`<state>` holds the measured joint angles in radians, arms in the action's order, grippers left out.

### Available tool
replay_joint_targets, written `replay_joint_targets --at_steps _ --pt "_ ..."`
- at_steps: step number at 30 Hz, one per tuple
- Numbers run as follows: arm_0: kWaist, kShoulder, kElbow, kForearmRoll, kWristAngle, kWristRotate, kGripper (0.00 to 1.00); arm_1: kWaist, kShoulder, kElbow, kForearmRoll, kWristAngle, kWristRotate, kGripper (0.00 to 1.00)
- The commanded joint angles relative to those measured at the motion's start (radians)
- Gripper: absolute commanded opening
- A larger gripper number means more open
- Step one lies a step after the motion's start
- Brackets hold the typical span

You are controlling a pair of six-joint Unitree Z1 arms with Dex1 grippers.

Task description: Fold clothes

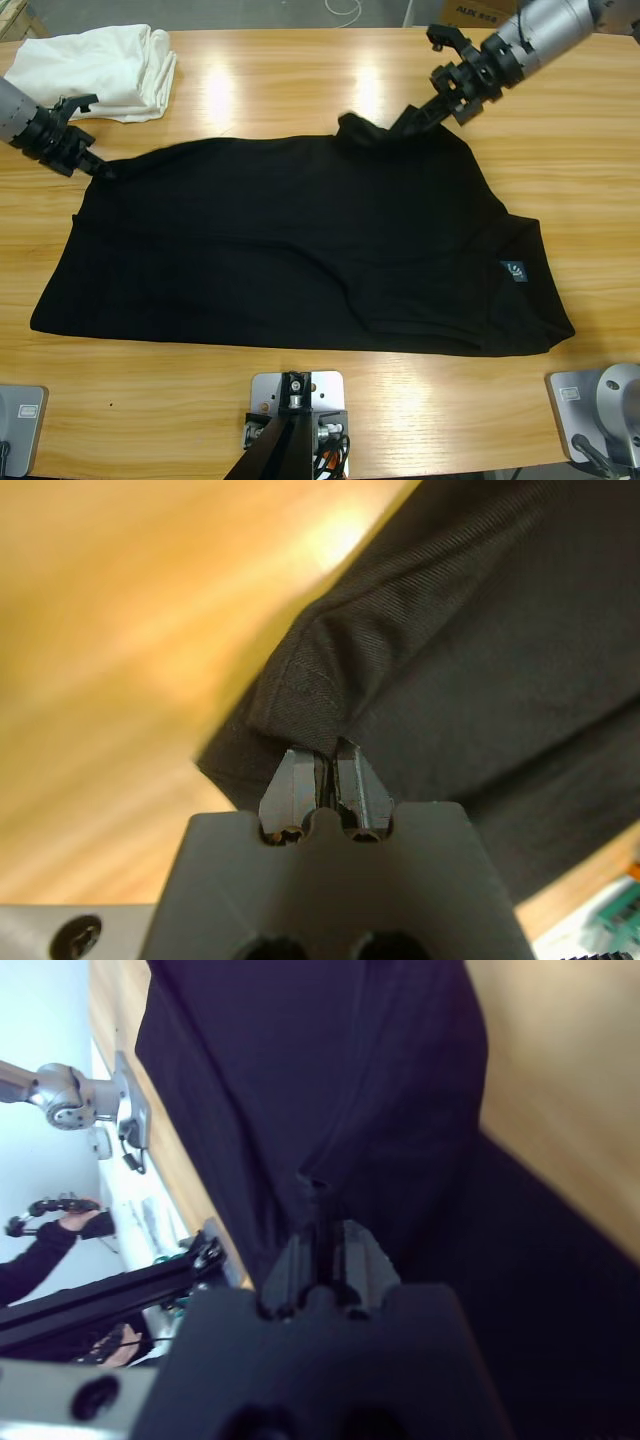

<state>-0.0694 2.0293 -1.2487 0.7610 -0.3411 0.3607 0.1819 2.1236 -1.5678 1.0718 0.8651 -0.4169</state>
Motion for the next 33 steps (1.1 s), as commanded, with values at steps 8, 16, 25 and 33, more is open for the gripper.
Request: replay_joint_targets --at_steps 8,16,25,33 --pt "0.01 -0.154 0.062 0.149 -0.016 -0.033 0.0 0.098 -0.274 0.308 0.003 -0.001 0.163 0.0" --pt "0.014 -0.168 0.081 0.25 0.121 0.023 0.0 0.098 -0.398 0.431 0.008 -0.001 0.231 0.0" --pt "0.012 -0.17 0.079 0.254 0.134 0.026 0.0 0.043 -0.456 0.405 0.039 0.005 0.258 0.0" --pt "0.002 -0.163 0.08 0.272 0.113 0.024 0.0 -0.014 -0.476 0.387 0.089 0.042 0.271 0.0"
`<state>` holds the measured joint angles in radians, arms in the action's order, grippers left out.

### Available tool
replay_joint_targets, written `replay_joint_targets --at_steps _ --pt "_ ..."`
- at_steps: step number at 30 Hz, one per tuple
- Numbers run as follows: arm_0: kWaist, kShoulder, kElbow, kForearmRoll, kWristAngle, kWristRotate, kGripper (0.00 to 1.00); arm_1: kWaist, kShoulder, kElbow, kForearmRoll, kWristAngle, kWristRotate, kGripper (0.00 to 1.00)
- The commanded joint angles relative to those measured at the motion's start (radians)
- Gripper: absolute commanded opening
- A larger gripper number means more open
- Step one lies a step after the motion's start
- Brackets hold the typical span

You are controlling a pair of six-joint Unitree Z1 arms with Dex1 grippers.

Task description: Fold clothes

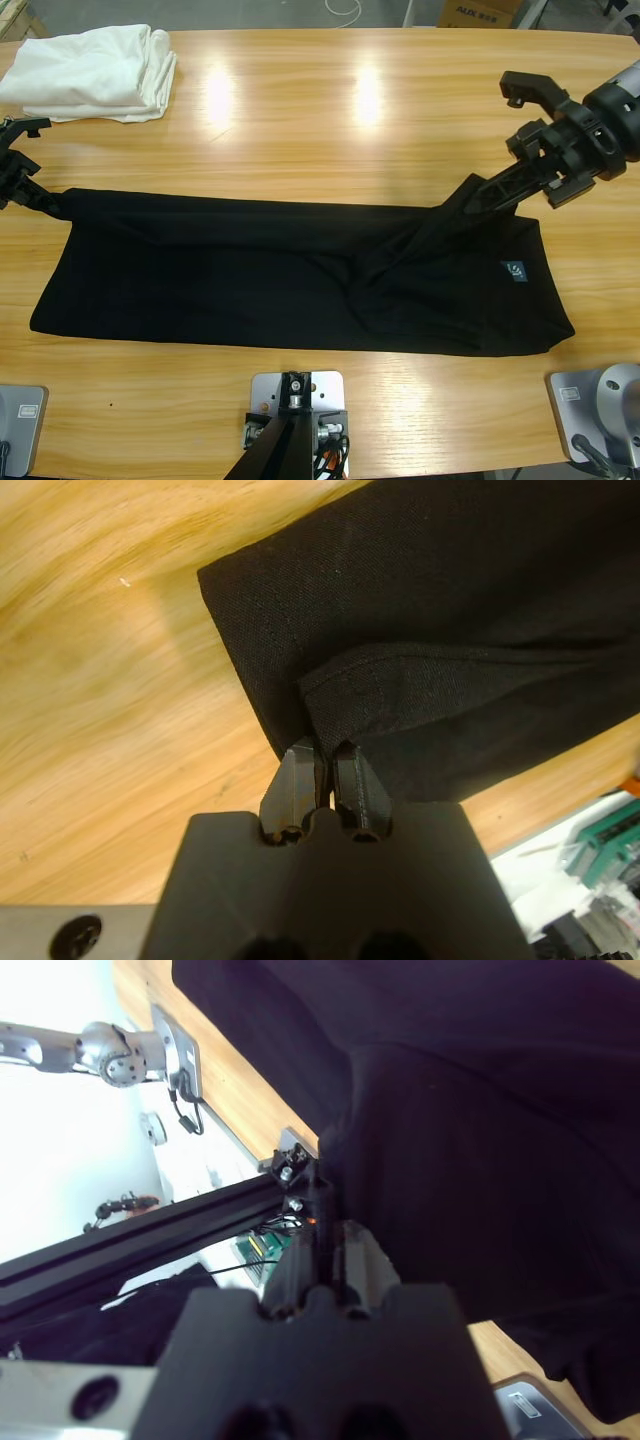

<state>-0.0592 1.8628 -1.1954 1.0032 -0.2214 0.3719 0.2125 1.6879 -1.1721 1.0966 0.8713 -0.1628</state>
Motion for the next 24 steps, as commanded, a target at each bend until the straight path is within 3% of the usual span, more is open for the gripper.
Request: replay_joint_targets --at_steps 1,6,16,24 --pt "-0.008 0.006 0.029 0.035 -0.007 0.013 0.0 -0.035 -0.047 0.002 0.066 0.035 0.019 0.0" --pt "-0.027 0.026 0.03 0.07 -0.007 0.016 0.0 0.0 -0.08 0.106 0.063 0.017 0.028 0.0" --pt "-0.195 0.112 0.03 0.121 0.046 0.032 0.0 0.01 -0.062 0.252 -0.031 -0.026 0.027 0.0" --pt "-0.098 0.074 0.045 0.147 0.139 0.023 0.0 0.01 -0.054 0.259 -0.046 -0.026 0.027 0.0"
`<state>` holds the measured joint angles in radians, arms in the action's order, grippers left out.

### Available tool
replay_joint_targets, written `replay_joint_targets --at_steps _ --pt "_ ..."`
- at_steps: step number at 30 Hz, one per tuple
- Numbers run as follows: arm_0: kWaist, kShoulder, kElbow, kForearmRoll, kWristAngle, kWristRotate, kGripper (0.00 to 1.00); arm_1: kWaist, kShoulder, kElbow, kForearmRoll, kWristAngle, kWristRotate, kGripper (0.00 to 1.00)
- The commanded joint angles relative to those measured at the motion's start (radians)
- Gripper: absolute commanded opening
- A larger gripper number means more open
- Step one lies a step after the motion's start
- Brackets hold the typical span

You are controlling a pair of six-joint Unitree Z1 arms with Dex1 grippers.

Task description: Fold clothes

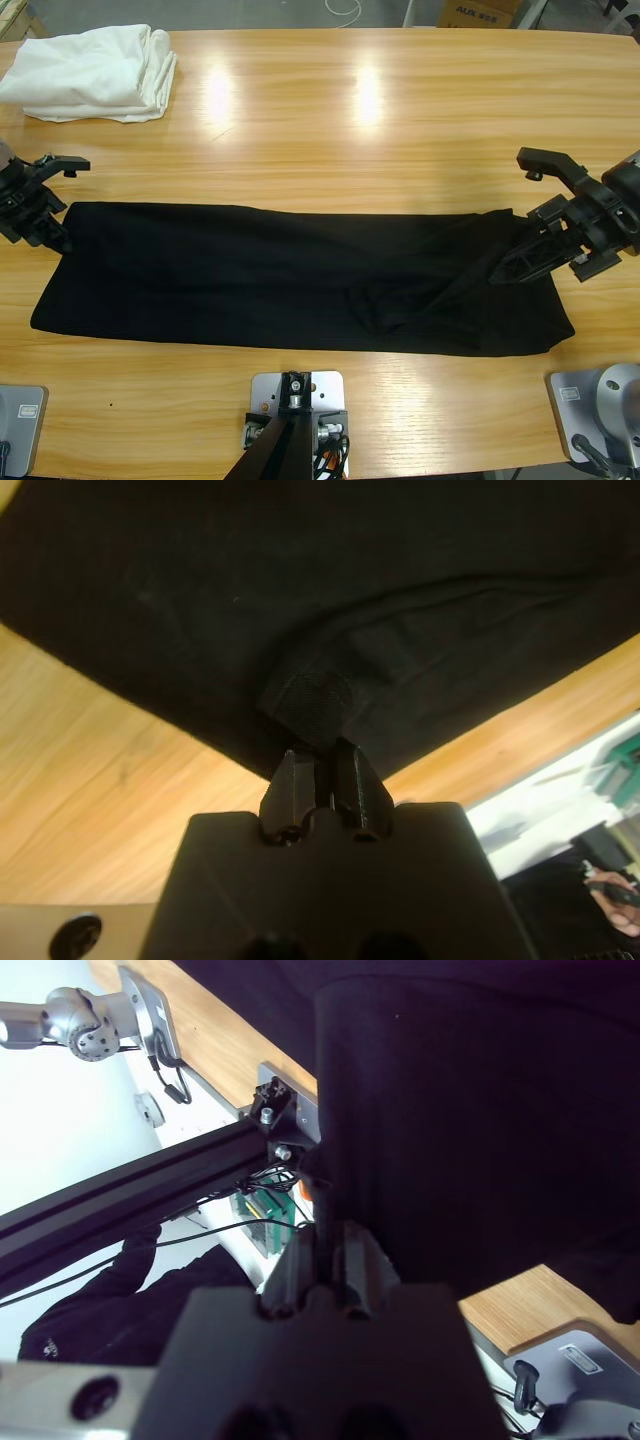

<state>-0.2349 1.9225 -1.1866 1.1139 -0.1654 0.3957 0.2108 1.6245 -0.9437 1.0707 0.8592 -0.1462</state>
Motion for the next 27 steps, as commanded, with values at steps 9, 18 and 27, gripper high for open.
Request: replay_joint_targets --at_steps 9,18,27 --pt "0.117 0.013 0.025 0.047 0.109 -0.011 0.0 0.012 0.013 0.037 -0.023 -0.012 0.011 0.0" --pt "0.127 0.006 0.027 0.056 0.135 -0.036 0.0 0.012 0.011 0.04 -0.021 -0.012 0.011 0.0" --pt "0.221 -0.14 -0.018 0.063 0.159 -0.084 0.89 0.012 0.015 0.042 -0.023 -0.014 0.011 0.0"
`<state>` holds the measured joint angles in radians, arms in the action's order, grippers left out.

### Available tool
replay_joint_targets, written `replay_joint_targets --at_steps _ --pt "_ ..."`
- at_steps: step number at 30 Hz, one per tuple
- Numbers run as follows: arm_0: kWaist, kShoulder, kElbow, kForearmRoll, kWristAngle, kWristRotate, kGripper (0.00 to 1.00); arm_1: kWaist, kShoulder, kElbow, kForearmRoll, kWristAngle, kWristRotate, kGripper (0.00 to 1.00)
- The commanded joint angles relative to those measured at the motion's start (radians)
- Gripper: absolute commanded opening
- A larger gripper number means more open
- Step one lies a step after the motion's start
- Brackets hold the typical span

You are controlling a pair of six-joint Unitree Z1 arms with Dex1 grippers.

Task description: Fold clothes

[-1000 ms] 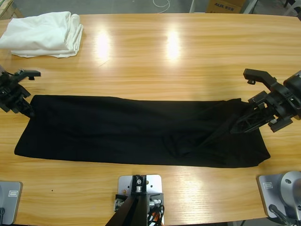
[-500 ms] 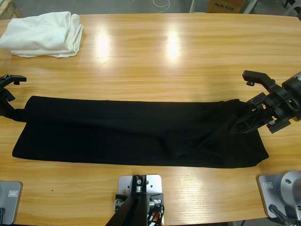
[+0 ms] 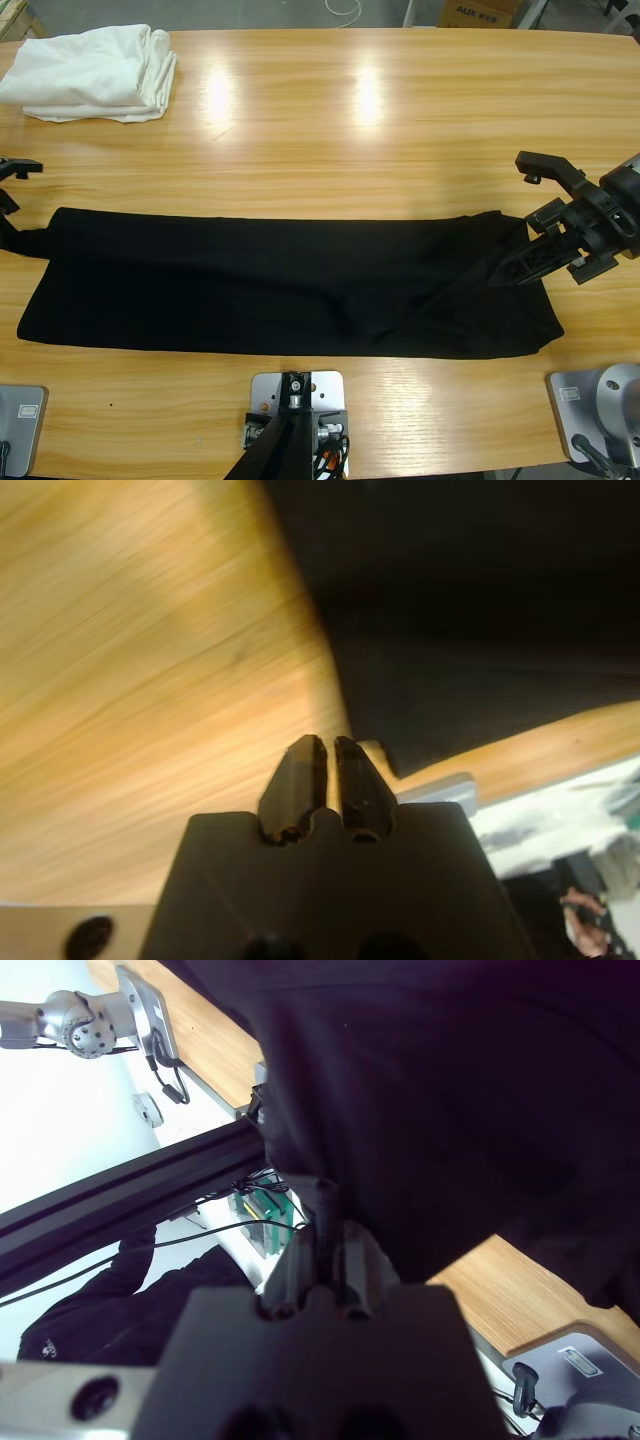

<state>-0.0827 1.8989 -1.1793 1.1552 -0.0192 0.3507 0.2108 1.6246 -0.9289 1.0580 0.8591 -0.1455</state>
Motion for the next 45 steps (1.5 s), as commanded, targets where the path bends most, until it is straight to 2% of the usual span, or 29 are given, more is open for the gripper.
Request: replay_joint_targets --at_steps 1,6,9,10,15,20,25,29,33,36,45 --pt "0.069 -0.118 -0.028 0.025 0.01 -0.044 0.89 0.012 0.015 0.027 -0.01 -0.014 0.01 0.0" --pt "0.043 -0.091 -0.039 0.026 -0.033 -0.058 0.865 0.012 0.012 0.029 -0.011 -0.013 0.01 0.0" --pt "-0.024 -0.074 -0.071 0.024 -0.09 -0.078 0.635 0.012 0.013 0.029 -0.012 -0.012 0.01 0.0" --pt "-0.062 -0.066 -0.085 0.021 -0.133 -0.081 0.606 0.012 0.014 0.03 -0.012 -0.012 0.01 0.0" --pt "-0.289 0.002 -0.086 -0.033 -0.212 -0.134 0.605 0.012 0.015 0.031 -0.015 -0.012 0.01 0.0" --pt "-0.411 0.068 -0.068 -0.117 -0.21 -0.243 0.606 0.012 0.017 0.032 -0.016 -0.012 0.01 0.0" --pt "-0.458 0.133 -0.031 -0.243 -0.215 -0.348 0.609 0.012 0.015 0.032 -0.016 -0.011 0.01 0.0" --pt "-0.479 0.162 -0.02 -0.253 -0.233 -0.403 0.607 0.012 0.018 0.032 -0.018 -0.011 0.01 0.0" --pt "-0.479 0.134 0.026 -0.252 -0.232 -0.447 0.605 0.012 0.019 0.033 -0.022 -0.011 0.012 0.0" --pt "-0.479 0.117 0.054 -0.253 -0.227 -0.457 0.474 0.012 0.02 0.034 -0.024 -0.011 0.012 0.0" --pt "-0.479 0.029 0.063 -0.242 -0.177 -0.492 0.471 0.012 0.021 0.035 -0.026 -0.011 0.013 0.0"
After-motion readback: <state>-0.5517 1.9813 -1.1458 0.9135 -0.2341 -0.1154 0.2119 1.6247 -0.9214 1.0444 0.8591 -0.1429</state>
